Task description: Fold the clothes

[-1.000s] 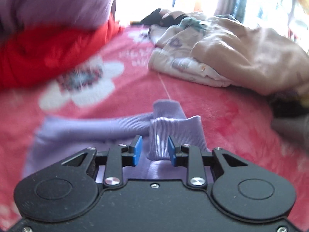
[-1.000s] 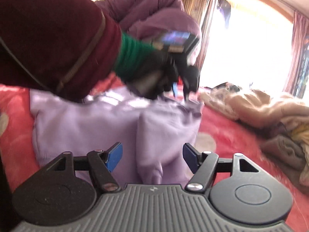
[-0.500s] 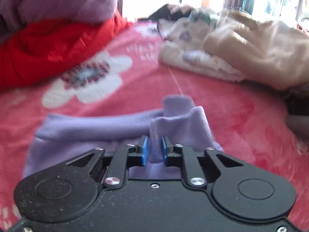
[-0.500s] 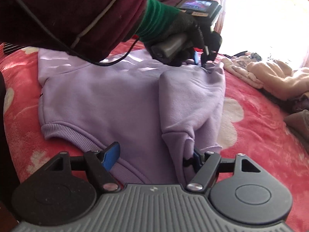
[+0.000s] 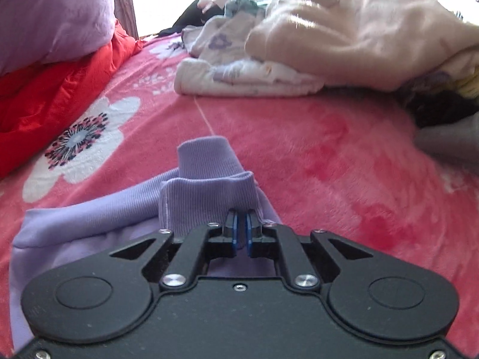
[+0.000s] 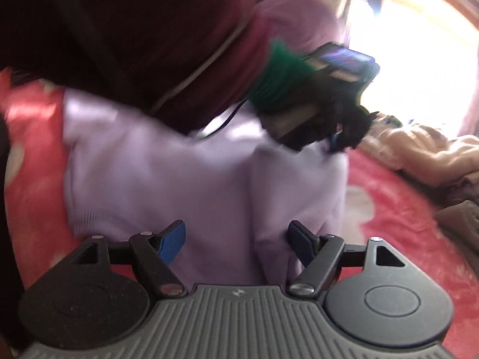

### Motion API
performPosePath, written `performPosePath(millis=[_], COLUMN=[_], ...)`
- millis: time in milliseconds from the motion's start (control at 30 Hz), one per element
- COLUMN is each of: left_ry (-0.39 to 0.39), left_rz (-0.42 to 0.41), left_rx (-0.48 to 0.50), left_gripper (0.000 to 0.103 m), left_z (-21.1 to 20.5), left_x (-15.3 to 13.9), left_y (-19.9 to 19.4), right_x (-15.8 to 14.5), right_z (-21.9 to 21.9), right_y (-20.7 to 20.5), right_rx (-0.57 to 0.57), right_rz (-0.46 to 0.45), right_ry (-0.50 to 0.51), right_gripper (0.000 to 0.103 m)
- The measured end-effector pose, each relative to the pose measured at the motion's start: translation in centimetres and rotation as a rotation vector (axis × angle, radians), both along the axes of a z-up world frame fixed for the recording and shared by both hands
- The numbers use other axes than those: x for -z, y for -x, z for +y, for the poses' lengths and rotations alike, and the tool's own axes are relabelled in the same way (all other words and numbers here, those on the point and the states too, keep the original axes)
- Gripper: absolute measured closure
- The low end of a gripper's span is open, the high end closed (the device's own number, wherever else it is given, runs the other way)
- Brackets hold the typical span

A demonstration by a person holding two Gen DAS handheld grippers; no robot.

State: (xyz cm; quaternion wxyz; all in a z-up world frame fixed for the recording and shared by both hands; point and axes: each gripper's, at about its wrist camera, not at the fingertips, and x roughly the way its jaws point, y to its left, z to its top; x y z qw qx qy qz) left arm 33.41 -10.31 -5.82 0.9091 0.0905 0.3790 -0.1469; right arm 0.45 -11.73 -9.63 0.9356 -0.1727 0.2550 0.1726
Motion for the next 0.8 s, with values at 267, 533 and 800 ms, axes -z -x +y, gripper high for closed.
performPosePath(millis=[267, 533, 800], left_ry=[-0.018, 0.128, 0.28], left_rz=[-0.006, -0.072, -0.109], left_rx=[-0.016, -0.119, -0.406], left_gripper=[0.097, 0.094, 0.073], left_z=[0.0, 7.7, 20.6], left_x=[-1.2, -6.3, -6.7], left_y=[0.6, 8.4, 20.4], right_x=[0.3, -0.6, -2.7], right_z=[-0.6, -1.2, -1.0], right_y=[-0.6, 0.6, 3.3], right_rx=[0.013, 0.031, 0.028], right_rz=[0.041, 0.026, -0.044], right_ry=[-0.042, -0.047, -0.06], right_gripper=[0.027, 0.027, 0.028])
